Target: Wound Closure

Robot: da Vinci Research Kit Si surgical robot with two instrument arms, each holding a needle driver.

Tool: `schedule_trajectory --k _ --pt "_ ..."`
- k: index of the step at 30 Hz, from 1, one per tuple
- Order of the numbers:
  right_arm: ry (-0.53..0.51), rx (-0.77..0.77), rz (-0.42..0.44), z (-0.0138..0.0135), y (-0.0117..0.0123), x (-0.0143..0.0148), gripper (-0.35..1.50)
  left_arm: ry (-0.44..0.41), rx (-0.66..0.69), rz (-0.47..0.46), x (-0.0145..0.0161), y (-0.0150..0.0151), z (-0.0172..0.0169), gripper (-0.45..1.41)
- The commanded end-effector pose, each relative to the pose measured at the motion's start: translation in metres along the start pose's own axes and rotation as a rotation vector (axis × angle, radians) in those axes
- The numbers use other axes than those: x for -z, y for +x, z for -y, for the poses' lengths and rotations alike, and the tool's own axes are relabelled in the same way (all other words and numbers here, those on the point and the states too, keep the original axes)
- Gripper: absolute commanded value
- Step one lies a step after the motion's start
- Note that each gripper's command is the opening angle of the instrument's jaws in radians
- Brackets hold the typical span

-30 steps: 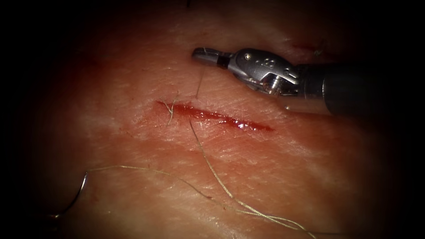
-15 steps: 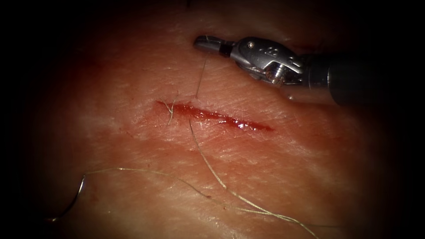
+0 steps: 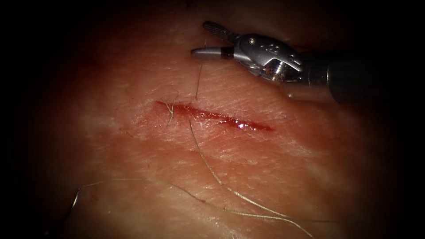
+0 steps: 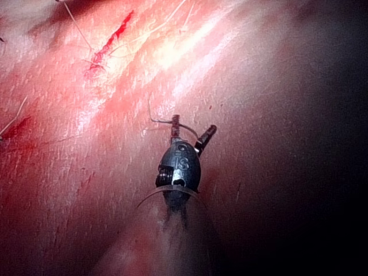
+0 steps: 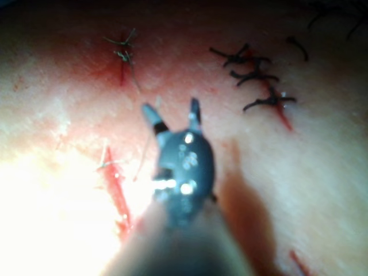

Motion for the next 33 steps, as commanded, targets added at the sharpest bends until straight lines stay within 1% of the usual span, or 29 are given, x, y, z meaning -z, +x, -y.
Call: schedule_trajectory --k 1,2,5,8,10,11,13,14,16,18,20,22,24,25,27,28,31,33 --pt "0.010 0.005 -0.001 0.0003 -0.0003 0.0001 1.34 0.018 0.008 0.007 -0.0006 -0.0005 0.0000 1.27" --pt "0.013 0.005 -0.001 0.0004 -0.0003 0.0004 1.34 0.036 0.011 0.023 -0.0003 -0.0003 0.0004 1.37" --pt "0.011 0.013 0.002 0.0006 -0.0004 0.0014 1.32 0.080 0.014 0.096 0.0006 -0.0002 0.0017 1.38" --pt "0.006 0.023 0.005 0.0007 -0.0008 0.0021 1.34 0.092 0.046 0.280 0.0020 0.0003 0.0042 1.38" --pt "0.009 0.026 0.004 0.0009 -0.0011 0.0025 1.34 0.110 0.050 0.368 0.0032 0.0008 0.0059 1.38" --pt "0.009 0.029 0.004 0.0010 -0.0014 0.0028 1.34 0.129 0.055 0.392 0.0038 0.0011 0.0068 1.38" --pt "0.005 0.034 0.006 0.0013 -0.0019 0.0033 1.34 0.161 0.080 0.413 0.0054 0.0025 0.0090 1.38" --pt "0.002 0.036 0.005 0.0014 -0.0021 0.0037 1.36 0.181 0.072 0.406 0.0059 0.0034 0.0099 1.37" --pt "0.010 0.043 0.013 0.0018 -0.0025 0.0047 1.37 0.236 0.050 0.352 0.0066 0.0059 0.0121 1.32" --pt "0.019 0.047 0.019 0.0023 -0.0029 0.0062 1.37 0.283 0.014 0.283 0.0062 0.0084 0.0141 1.27" --pt "0.017 0.050 0.023 0.0027 -0.0029 0.0077 1.37 0.306 -0.008 0.232 0.0048 0.0104 0.0154 1.25" --pt "0.016 0.063 0.034 0.0029 -0.0029 0.0095 1.36 0.289 -0.023 0.200 0.0024 0.0122 0.0164 1.22" --pt "0.015 0.076 0.044 0.0028 -0.0027 0.0113 1.36 0.248 -0.048 0.180 -0.0003 0.0134 0.0170 1.15" --pt "0.006 0.082 0.050 0.0027 -0.0027 0.0122 1.36 0.215 -0.048 0.160 -0.0022 0.0139 0.0174 1.08" --pt "-0.010 0.094 0.060 0.0024 -0.0027 0.0141 1.36 0.181 -0.056 0.145 -0.0052 0.0144 0.0178 1.02" --pt "-0.017 0.094 0.065 0.0022 -0.0027 0.0149 1.36 0.168 -0.062 0.143 -0.0072 0.0145 0.0181 0.95" --pt "-0.037 0.107 0.079 0.0014 -0.0029 0.0173 1.36 0.165 -0.077 0.161 -0.0119 0.0142 0.0190 0.90" --pt "-0.051 0.109 0.087 0.0010 -0.0030 0.0186 1.36 0.163 -0.087 0.186 -0.0147 0.0137 0.0195 0.90"
